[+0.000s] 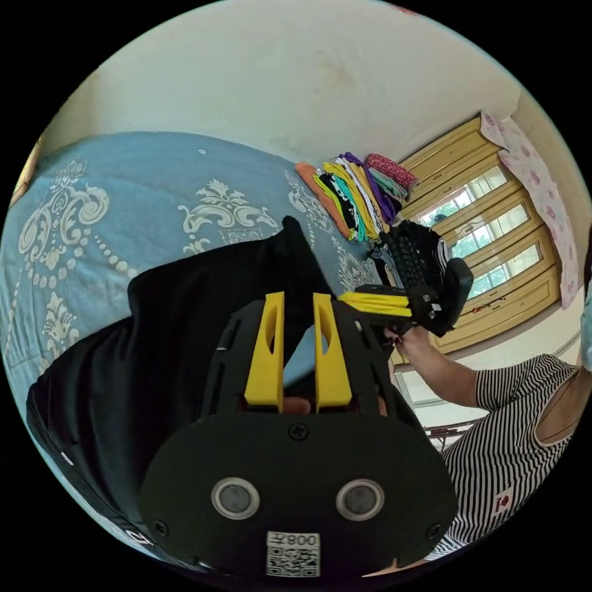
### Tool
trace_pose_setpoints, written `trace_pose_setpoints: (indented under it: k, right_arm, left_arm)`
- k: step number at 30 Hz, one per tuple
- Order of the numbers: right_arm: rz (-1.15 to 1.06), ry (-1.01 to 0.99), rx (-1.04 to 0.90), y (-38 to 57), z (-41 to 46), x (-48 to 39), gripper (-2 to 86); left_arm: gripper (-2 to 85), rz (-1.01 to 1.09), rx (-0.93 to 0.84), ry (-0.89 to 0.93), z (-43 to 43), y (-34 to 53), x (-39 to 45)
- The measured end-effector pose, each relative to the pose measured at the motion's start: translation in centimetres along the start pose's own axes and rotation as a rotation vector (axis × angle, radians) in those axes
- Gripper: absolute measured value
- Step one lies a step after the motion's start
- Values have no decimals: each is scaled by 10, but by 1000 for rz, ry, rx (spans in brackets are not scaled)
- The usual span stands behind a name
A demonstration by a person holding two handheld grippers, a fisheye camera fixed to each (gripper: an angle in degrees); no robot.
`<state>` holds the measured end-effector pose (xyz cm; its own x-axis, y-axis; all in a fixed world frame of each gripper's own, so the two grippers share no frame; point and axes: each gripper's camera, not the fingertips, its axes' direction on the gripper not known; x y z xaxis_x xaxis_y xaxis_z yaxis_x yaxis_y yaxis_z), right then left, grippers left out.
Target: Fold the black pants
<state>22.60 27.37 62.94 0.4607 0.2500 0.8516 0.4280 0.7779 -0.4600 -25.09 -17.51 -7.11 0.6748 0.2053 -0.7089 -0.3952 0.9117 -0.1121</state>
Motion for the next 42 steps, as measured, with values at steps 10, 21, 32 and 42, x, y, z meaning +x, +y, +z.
trace_pose_setpoints:
  k: [10,21,32,42]
  right_arm:
    - [82,-39,-14,-24,32,-45,2]
    - [151,-107,21,-46,4,-34,5]
    - [285,363,139,-41,-141,83,4]
    - [591,183,-191,-18,-76,176,6]
  left_arm:
    - [85,273,-363,-349,103,-89,58]
    - [17,121,-169,-141,68,-127,56]
    - [63,231,-44,178,63,-237,104]
    - [84,92,-102,41,-19,-142,9]
